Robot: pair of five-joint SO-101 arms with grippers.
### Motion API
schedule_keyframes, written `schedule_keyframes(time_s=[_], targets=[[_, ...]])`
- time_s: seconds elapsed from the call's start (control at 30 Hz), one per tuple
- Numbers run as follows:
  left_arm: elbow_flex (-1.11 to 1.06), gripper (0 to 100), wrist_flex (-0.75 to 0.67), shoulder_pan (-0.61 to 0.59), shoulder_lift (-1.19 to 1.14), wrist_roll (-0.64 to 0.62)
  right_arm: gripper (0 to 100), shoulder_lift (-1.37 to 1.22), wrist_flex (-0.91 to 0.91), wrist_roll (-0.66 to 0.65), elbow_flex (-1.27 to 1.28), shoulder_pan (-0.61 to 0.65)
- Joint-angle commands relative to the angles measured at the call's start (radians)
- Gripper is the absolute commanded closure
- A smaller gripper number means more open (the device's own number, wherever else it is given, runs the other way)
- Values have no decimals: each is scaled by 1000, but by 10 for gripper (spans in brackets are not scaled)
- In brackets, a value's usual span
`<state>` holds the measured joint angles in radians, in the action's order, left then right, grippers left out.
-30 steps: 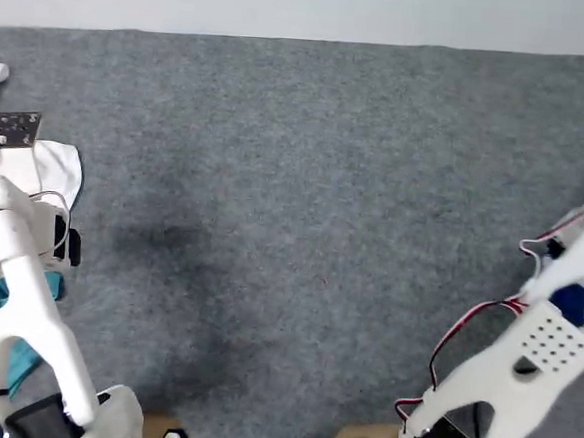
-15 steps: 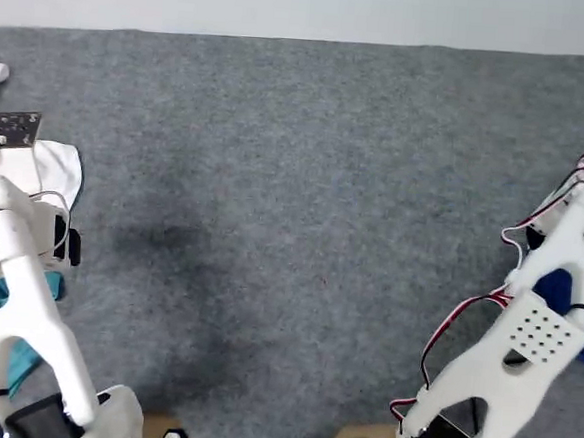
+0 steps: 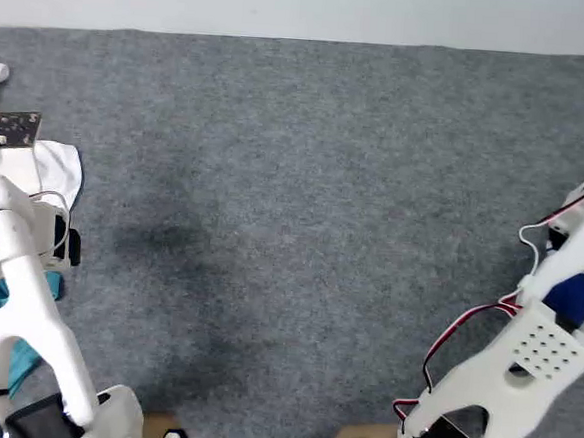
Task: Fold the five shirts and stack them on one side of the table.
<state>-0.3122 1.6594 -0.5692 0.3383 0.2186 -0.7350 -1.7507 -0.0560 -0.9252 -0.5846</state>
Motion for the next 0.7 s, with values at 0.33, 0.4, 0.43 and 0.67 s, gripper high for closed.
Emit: schedule_keyframes(time_s=[0.33,0.4,0.43,0.67], targets=[[10,863,-11,2,31,0,772,39,-39,-21,-11,22],[10,863,-11,2,31,0,773,54,-42,-18,-8,24],[10,863,-11,2,32,0,774,61,-42,-18,-8,21],[10,863,-12,2,31,0,995,116,-44,-21,110,-27]])
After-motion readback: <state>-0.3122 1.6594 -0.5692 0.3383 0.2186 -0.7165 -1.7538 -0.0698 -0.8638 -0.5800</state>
